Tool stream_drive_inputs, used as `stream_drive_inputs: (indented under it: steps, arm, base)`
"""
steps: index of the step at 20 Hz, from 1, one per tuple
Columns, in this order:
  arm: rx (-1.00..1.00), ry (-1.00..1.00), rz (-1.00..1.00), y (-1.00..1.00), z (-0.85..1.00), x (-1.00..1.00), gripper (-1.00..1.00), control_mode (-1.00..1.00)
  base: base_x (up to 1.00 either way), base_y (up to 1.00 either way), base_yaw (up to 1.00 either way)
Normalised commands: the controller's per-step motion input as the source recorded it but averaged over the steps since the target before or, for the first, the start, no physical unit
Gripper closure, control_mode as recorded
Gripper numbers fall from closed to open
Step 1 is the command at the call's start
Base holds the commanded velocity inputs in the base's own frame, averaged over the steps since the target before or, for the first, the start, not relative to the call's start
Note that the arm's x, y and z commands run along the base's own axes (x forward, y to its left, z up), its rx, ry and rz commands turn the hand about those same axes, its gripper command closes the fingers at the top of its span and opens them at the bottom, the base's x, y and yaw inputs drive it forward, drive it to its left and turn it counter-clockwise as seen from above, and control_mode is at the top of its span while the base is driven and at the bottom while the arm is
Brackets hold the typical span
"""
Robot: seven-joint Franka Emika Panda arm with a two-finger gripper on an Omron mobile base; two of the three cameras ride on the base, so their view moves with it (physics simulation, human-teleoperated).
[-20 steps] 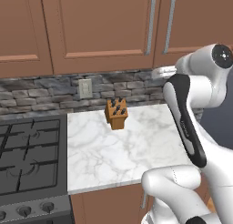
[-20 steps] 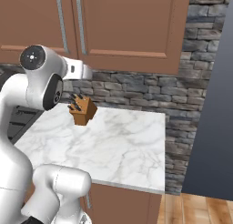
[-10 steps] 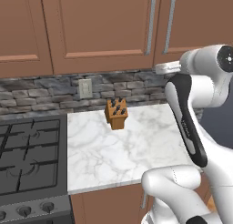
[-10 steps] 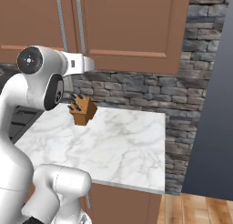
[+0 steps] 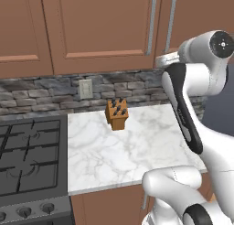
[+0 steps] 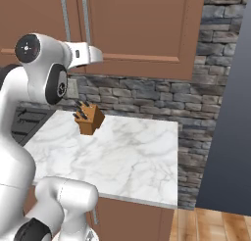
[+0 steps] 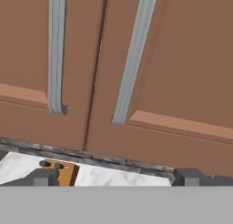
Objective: Open the cabinet, pick the kettle from the cabinet, and place it in the sink.
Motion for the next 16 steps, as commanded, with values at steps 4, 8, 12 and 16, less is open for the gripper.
stream_drive_inputs:
  steps: [4,8,12,16]
  arm:
    - [-0.02,0.08,-0.02,-0.03,0.27,0.23,-1.00,-1.00]
    - [0.00,0.04,0.00,-0.02,0.26,0.24,-1.00,-1.00]
    - [0.00,0.01,0.00,0.00,0.23,0.26,-1.00,-1.00]
    - [0.00,0.00,0.00,0.00,0.15,0.31,-1.00,-1.00]
  base:
    - [0.00,0.00,0.00]
    - [0.00,0.00,0.00]
    - [0.00,0.00,0.00]
    - [0.00,0.00,0.00]
